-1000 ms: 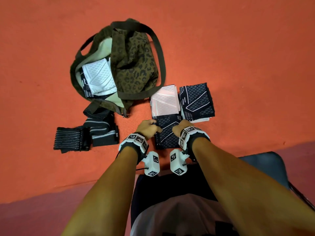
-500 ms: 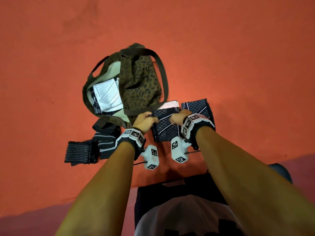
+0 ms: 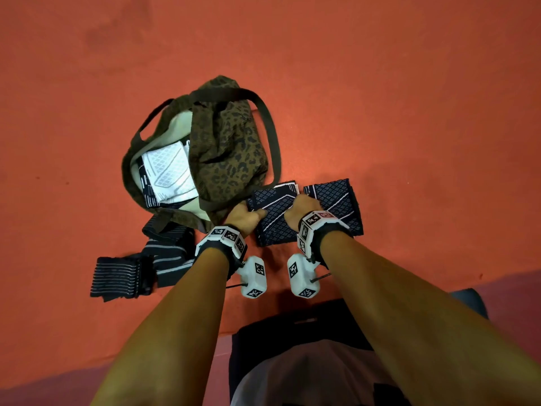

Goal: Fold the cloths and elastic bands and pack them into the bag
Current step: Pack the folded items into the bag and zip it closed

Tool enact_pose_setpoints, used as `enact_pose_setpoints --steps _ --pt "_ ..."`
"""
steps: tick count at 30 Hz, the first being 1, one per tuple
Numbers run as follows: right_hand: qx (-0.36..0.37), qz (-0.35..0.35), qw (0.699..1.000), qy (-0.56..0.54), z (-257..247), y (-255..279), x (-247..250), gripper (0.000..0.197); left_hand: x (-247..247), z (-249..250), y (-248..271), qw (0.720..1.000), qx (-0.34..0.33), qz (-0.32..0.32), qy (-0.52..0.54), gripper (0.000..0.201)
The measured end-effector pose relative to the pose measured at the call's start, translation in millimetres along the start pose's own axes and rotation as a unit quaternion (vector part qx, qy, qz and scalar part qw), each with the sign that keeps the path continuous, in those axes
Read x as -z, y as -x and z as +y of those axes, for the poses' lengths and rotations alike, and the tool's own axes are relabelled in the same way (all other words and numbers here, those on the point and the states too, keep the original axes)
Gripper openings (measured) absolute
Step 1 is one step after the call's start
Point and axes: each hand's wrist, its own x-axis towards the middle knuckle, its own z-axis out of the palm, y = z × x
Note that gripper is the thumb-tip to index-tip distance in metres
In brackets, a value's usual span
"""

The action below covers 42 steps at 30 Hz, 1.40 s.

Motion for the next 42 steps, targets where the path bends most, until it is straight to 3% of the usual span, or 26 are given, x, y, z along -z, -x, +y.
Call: enact_pose_setpoints --steps 3,7,12,20,24,27,37,42 --pt "-0.001 -0.008 1.000 0.015 -1 -4 -1 0.024 -3 7 9 1.000 -0.004 -0.009 0.008 0.072" --pt "-0.005 -0.012 1.000 0.018 0 -5 -4 0.023 -2 5 8 1.000 -0.001 -0.017 0.016 0.061" --pt "-0.002 -0.003 1.000 -0.005 3 -6 -4 0.019 -1 -1 2 0.999 0.021 -0.013 0.031 0.076" --pt "-0.027 0.017 0.997 -0.072 4 6 -1 0.028 12 37 49 0.997 -0.017 -0.041 0.065 0.036" --pt "-0.057 0.039 0.992 -0.110 -5 16 7 0.043 22 53 65 0.995 -0.048 -0.060 0.066 0.057" --pt "-0.058 0.054 0.985 -0.156 -11 23 15 0.042 34 66 75 0.992 -0.071 -0.073 0.077 0.055" --pt "0.000 0.087 0.964 -0.250 -64 50 24 0.047 94 87 122 0.978 -0.131 -0.019 0.159 0.019" --pt "0.053 0.118 0.959 -0.253 -96 60 19 0.041 131 83 131 0.969 -0.140 0.012 0.205 0.033"
